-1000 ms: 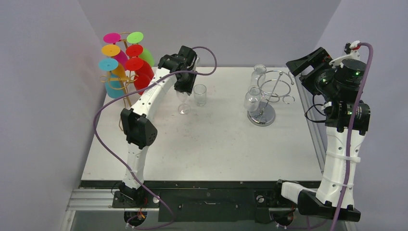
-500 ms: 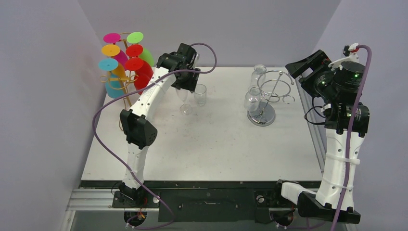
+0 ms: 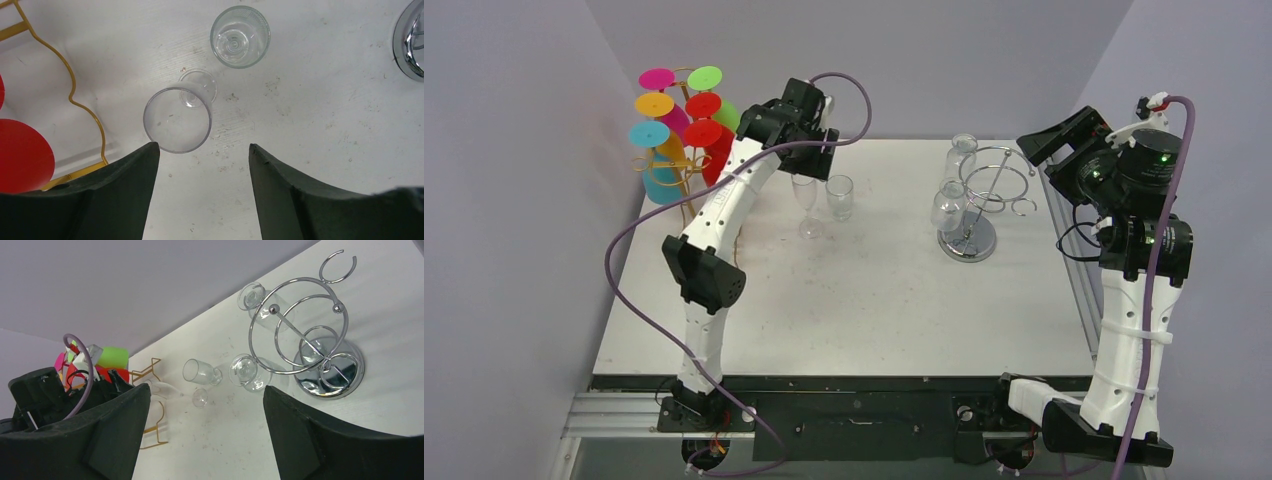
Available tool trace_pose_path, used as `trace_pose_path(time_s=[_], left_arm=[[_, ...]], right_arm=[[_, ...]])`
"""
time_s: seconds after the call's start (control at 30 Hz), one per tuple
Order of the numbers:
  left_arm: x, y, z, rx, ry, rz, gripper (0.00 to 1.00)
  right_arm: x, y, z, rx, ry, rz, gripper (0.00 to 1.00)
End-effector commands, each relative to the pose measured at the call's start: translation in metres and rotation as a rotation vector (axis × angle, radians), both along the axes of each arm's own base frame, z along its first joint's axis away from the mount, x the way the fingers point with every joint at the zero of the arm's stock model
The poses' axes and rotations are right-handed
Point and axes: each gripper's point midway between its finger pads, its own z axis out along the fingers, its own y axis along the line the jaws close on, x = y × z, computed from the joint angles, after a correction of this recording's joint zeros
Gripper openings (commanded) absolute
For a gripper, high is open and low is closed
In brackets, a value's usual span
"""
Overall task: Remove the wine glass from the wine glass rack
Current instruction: Place the wine glass at the center of the board, then pick up the wine glass from the wine rack.
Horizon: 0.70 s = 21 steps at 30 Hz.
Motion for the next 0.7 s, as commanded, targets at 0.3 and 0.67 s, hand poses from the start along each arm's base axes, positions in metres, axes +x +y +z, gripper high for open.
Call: trace_pose_path(time_s=[0.3,0.67], left_arm=[[-0.014,-0.009,0.113,-0.232,-0.255,0.007,0.71],[-0.072,-0.106,0.173,-0.845,-0.285,-0.054,0.73]], right_arm=[[-0.011,-0.006,0.016,-0.050,-0.042,-0.028,0.78],[-0.023,-0.009,0.014,-0.071,-0.044,-0.045,0.78]])
